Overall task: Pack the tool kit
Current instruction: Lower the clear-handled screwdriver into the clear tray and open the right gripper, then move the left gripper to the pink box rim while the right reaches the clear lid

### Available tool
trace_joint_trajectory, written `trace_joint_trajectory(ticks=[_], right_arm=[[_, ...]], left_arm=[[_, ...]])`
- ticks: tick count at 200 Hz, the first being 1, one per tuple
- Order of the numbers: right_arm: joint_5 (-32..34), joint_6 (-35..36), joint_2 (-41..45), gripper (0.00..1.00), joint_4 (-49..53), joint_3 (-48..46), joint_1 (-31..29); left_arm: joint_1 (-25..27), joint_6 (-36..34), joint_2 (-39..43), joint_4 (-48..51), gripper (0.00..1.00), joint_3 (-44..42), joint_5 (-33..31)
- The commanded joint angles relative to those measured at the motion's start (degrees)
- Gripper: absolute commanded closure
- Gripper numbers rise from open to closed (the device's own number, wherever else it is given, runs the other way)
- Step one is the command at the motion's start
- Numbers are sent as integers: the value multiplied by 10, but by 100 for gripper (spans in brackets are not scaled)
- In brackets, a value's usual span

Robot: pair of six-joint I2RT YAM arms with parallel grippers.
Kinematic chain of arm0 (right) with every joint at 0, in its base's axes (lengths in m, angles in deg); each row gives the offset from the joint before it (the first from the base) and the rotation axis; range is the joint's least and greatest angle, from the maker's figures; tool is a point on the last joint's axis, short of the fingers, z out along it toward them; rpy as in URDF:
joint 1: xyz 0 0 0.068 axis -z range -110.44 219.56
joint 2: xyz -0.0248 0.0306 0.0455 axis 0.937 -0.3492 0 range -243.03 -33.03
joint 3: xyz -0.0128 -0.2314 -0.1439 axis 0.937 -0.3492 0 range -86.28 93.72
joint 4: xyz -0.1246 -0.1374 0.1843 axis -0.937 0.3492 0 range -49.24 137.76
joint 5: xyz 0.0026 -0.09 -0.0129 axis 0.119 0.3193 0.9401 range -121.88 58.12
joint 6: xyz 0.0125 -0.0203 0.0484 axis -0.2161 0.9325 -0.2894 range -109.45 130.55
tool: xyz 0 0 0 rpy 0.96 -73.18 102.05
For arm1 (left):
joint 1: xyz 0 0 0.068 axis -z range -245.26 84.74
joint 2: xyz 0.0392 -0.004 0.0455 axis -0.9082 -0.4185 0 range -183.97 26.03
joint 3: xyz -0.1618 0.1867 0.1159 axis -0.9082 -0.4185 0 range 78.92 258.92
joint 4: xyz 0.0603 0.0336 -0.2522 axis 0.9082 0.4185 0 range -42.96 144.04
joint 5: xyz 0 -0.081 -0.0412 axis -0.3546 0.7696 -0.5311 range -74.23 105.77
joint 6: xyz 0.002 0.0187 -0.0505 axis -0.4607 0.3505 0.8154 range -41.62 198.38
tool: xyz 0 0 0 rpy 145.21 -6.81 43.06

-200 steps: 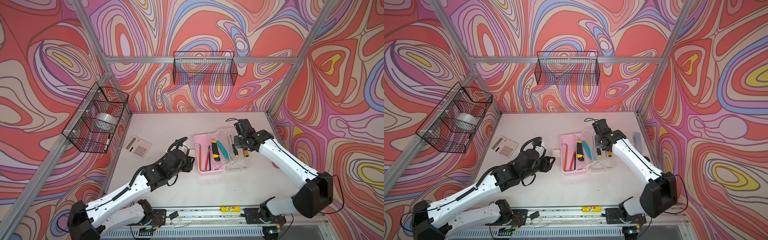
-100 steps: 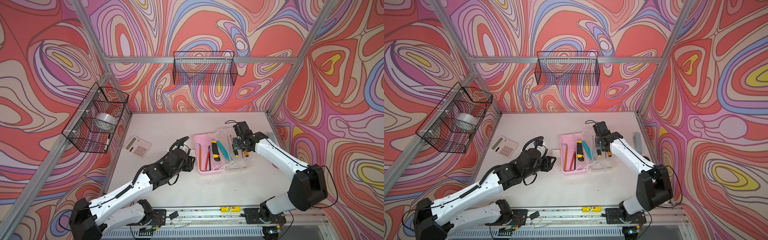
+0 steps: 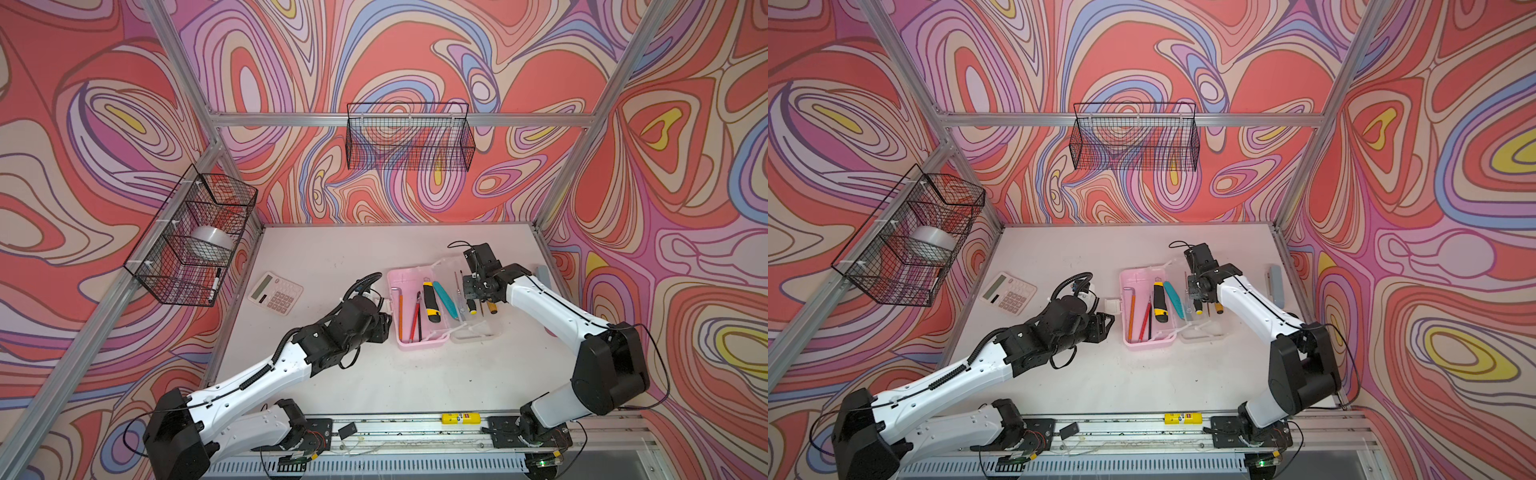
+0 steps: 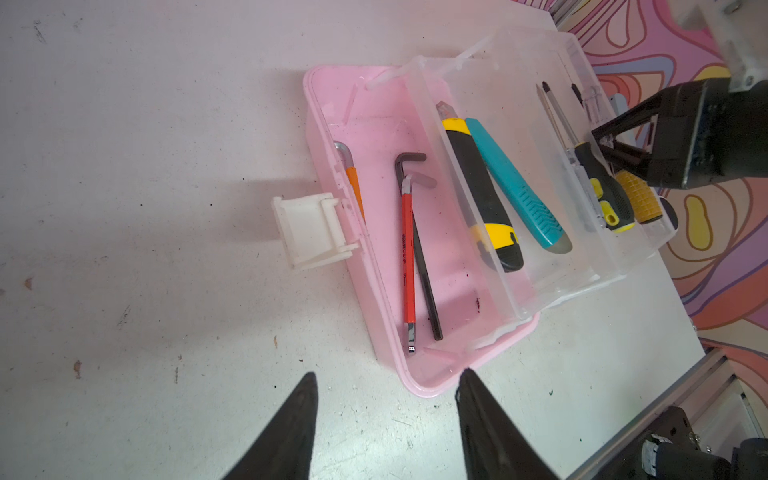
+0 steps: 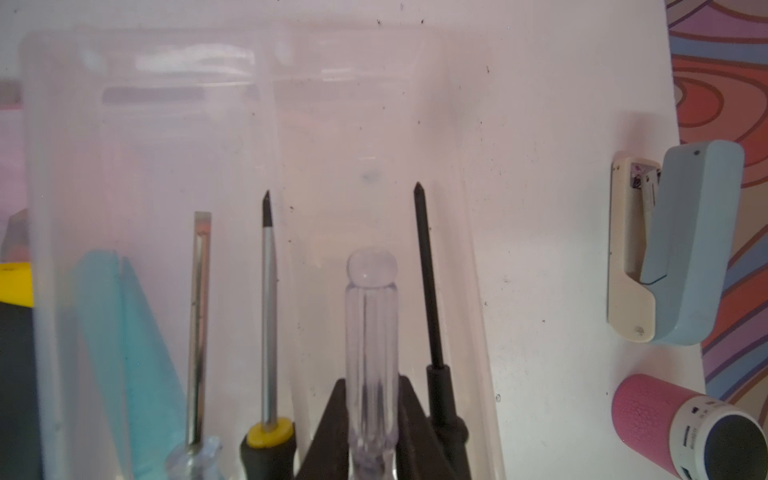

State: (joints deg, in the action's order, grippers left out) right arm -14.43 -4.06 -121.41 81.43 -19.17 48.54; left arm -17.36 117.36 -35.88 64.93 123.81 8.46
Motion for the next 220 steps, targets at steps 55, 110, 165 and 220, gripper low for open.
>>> trace_joint_trajectory(ticks=[55,110,165,220], right_arm=[[-33,-27,10,65,29,32,4],[-26,-85,113,68,77,54,11],[-57,-195,313,68,104,-85,55],[-98,-307,429,65,98,-226,57]], left_arm=[[-6,-11,-1,-5,43,9,1],[-16,-13,-11,-12,43,9,-3],[-46,-19,-53,-41,44,19,10],[-103,-41,-122,-85,44,44,55]])
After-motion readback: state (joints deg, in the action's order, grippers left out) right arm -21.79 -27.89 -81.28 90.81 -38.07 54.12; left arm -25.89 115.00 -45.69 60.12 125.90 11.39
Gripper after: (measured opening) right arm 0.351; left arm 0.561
